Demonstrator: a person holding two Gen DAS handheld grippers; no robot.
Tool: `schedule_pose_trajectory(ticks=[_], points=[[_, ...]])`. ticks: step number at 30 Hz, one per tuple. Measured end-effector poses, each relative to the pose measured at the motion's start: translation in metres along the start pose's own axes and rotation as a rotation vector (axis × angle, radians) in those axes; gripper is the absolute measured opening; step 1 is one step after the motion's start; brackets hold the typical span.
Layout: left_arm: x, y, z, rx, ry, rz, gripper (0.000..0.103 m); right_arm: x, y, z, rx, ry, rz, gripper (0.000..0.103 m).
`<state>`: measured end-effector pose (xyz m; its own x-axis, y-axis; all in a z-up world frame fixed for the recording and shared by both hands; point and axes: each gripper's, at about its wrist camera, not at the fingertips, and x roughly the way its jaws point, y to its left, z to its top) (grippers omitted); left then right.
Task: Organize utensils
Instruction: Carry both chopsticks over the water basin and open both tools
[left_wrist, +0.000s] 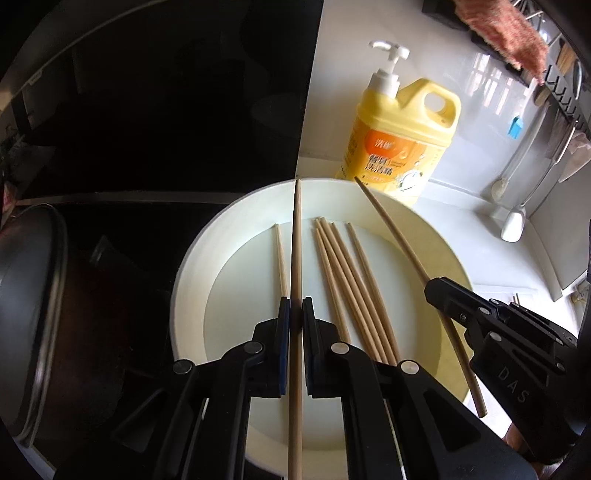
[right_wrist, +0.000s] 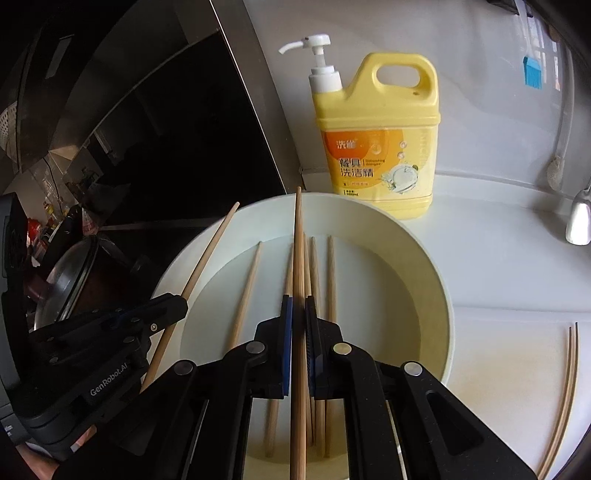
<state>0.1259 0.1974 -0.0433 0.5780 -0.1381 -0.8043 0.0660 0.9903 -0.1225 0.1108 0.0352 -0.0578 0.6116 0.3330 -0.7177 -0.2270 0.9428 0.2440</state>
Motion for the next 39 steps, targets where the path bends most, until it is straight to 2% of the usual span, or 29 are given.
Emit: schedule_pose_trajectory(ticks=[11,19,24,27,29,31,34,37,39], points=[[0.038,0.004,-0.002,0.008,0.071,-0.016,0.007,0.044,-0.006,-0.004,0.038,0.096,-0.021,0.007],[0.05,0.007,-0.008,0.01,0.118,-0.007,0.008,0.056,-0.011,-0.007,0.045,0.132,-0.023,0.007],[0.05,0.008,-0.01,0.006,0.118,0.009,0.008,0.055,-0.012,-0.01,0.042,0.149,-0.028,0.007],[0.047,0.008,-0.011,0.006,0.117,0.019,0.022,0.054,-0.014,-0.009,0.047,0.15,-0.036,0.009],[0.043,0.01,-0.012,0.002,0.107,0.034,0.045,0.05,-0.014,-0.009,0.049,0.137,-0.045,0.018],[0.038,0.012,-0.012,-0.009,0.089,0.04,0.057,0.043,-0.015,-0.008,0.051,0.122,-0.044,0.022],[0.031,0.013,-0.013,-0.012,0.078,0.055,0.061,0.036,-0.017,-0.008,0.05,0.115,-0.051,0.028],[0.025,0.015,-0.014,-0.022,0.074,0.065,0.072,0.029,-0.017,-0.01,0.048,0.112,-0.057,0.034],[0.022,0.015,-0.014,-0.023,0.072,0.069,0.072,0.025,-0.016,-0.012,0.043,0.11,-0.056,0.038]])
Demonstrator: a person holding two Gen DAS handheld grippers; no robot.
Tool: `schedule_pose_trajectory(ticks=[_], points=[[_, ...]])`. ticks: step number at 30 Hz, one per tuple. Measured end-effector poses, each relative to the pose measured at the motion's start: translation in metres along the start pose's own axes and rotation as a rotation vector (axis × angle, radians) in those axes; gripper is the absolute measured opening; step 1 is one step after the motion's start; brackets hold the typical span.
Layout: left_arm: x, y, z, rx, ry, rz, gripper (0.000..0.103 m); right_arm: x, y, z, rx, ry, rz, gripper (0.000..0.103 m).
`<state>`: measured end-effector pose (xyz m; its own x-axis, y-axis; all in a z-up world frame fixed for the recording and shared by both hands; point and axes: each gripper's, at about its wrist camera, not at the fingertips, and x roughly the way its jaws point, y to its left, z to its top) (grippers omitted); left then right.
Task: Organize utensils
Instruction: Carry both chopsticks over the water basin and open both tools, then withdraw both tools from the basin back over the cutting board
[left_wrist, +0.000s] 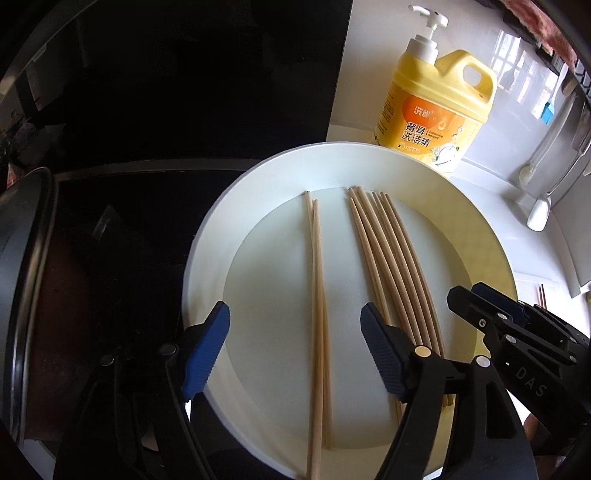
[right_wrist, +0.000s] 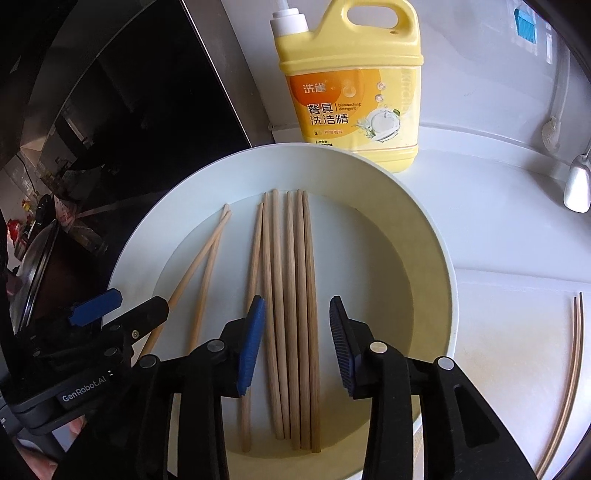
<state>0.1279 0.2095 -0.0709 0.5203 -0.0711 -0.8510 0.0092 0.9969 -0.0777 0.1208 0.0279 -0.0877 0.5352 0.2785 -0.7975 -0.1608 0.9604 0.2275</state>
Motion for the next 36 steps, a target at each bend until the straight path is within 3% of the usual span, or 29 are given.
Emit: schedule_pose_trajectory(ticks=[8,18,27,36], points=[[-0.014,0.004,-0.001,0.009,-0.019,0.014,0.076,-0.021,0.001,-0.007,-0.027,-0.039,-0.007,0.052],[-0.029,0.004,0.0,0.035,-0.041,0.006,0.078,-0.042,-0.001,-0.016,-0.042,-0.075,-0.015,0.058],[-0.038,-0.001,0.003,0.076,-0.052,-0.017,0.078,-0.07,-0.022,-0.018,0.032,-0.155,-0.054,0.06],[-0.048,-0.026,0.0,0.163,-0.077,-0.049,0.08,-0.104,-0.065,-0.048,0.175,-0.23,-0.133,0.06]])
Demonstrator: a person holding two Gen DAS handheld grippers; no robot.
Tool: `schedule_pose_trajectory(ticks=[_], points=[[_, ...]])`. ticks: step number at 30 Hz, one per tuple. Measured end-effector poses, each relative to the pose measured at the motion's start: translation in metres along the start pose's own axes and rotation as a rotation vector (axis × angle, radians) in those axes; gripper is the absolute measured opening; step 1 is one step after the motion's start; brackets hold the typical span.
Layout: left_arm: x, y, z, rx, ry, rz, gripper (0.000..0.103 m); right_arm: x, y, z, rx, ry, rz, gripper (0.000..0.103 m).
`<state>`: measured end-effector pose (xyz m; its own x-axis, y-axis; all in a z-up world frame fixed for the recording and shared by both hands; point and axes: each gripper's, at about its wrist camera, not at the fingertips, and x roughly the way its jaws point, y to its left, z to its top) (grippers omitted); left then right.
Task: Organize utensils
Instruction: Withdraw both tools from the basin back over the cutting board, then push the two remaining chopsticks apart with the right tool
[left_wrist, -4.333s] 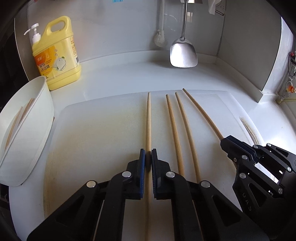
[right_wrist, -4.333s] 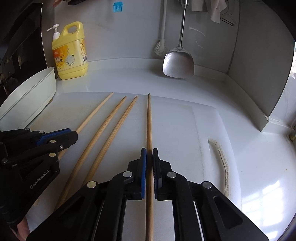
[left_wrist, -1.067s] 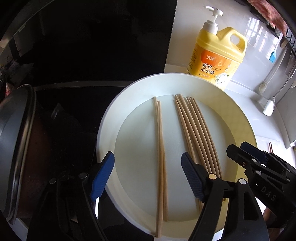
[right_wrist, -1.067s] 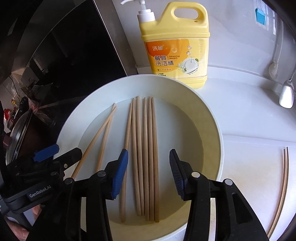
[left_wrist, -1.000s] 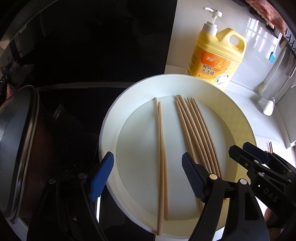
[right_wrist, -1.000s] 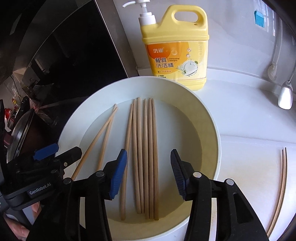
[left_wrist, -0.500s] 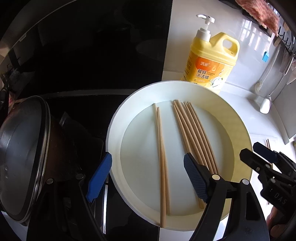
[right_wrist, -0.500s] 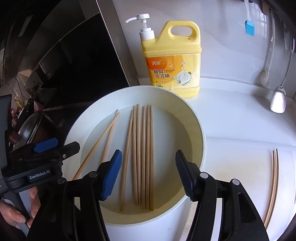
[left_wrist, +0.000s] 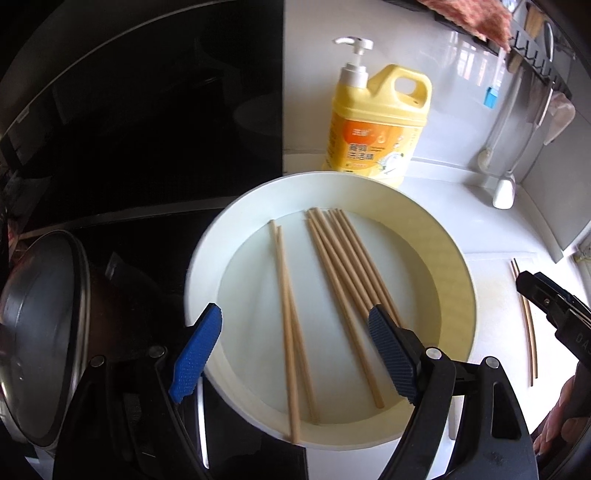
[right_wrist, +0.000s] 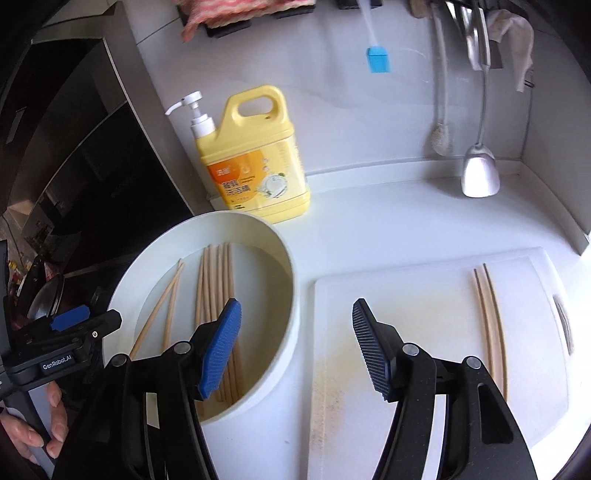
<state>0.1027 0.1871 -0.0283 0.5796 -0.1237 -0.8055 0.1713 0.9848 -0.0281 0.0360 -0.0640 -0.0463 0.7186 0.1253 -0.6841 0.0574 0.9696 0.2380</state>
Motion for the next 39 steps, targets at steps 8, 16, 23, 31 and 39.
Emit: schedule_pose_trajectory(ticks=[8,16,23,31,39], points=[[-0.004,-0.05,0.002,0.053,-0.025,-0.063,0.08,-0.029,-0.057,-0.016,0.079,-0.021,-0.097,0.061],[-0.016,-0.115,-0.007,0.069,-0.041,-0.087,0.08,-0.057,-0.119,-0.032,0.099,-0.023,-0.128,0.063],[-0.023,-0.178,-0.029,0.016,-0.027,-0.068,0.082,-0.062,-0.183,-0.039,0.079,0.022,-0.098,0.063],[-0.025,-0.231,-0.06,-0.051,0.0,0.005,0.087,-0.043,-0.233,-0.044,0.023,0.088,-0.039,0.063],[-0.016,-0.247,-0.062,-0.042,-0.003,0.05,0.092,-0.018,-0.24,-0.045,-0.011,0.11,-0.05,0.063]])
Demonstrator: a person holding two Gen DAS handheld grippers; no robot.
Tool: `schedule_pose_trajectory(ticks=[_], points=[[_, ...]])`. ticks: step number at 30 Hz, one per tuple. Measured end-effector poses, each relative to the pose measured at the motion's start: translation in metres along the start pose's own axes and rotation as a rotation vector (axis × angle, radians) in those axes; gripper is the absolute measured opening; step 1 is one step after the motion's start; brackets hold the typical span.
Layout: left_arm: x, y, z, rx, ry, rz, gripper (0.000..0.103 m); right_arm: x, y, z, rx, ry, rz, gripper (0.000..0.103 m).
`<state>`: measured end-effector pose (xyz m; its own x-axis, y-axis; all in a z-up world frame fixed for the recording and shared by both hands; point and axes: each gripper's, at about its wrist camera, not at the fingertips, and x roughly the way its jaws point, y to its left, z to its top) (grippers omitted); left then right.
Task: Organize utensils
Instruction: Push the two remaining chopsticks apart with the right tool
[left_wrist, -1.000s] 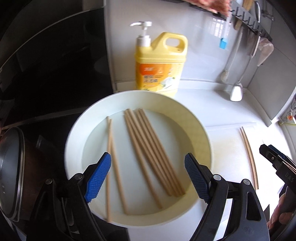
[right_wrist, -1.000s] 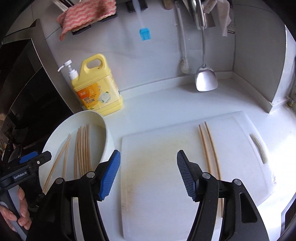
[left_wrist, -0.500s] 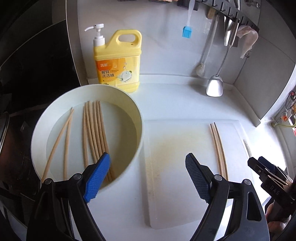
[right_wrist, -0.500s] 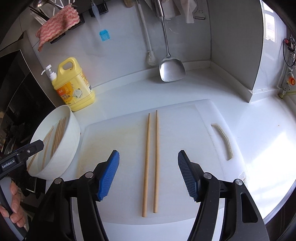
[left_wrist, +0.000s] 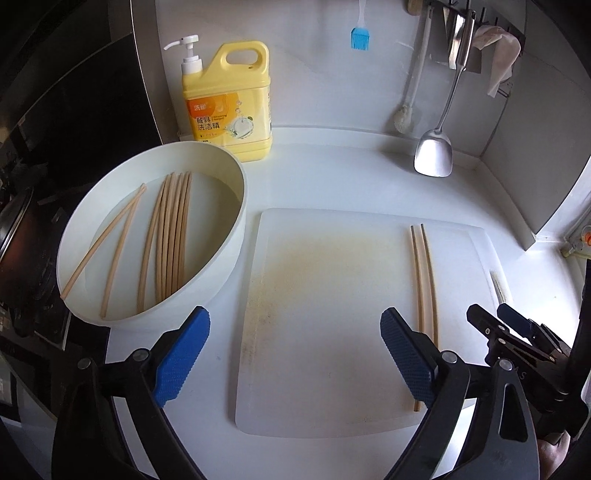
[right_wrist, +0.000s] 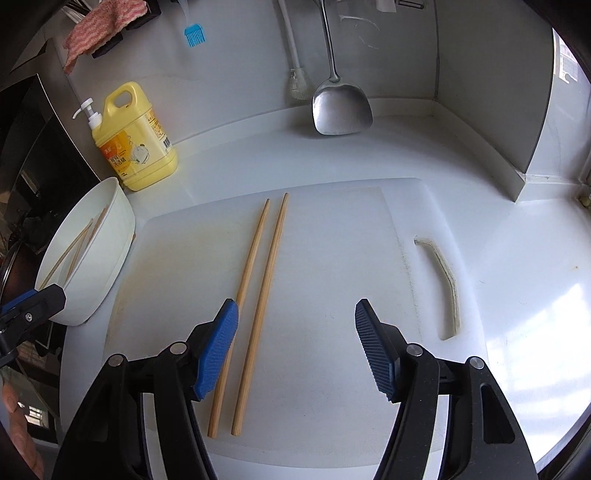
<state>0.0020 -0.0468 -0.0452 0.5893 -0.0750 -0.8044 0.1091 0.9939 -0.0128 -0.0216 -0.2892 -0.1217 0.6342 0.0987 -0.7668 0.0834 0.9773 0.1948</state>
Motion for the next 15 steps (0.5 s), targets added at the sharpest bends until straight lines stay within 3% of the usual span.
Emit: schedule_pose_trajectory(ticks=[15], points=[[0.046,0.002,0.001,0.023,0.055,-0.032,0.093,0.034,0.008,-0.007,0.033,0.024,-0.082,0.063]])
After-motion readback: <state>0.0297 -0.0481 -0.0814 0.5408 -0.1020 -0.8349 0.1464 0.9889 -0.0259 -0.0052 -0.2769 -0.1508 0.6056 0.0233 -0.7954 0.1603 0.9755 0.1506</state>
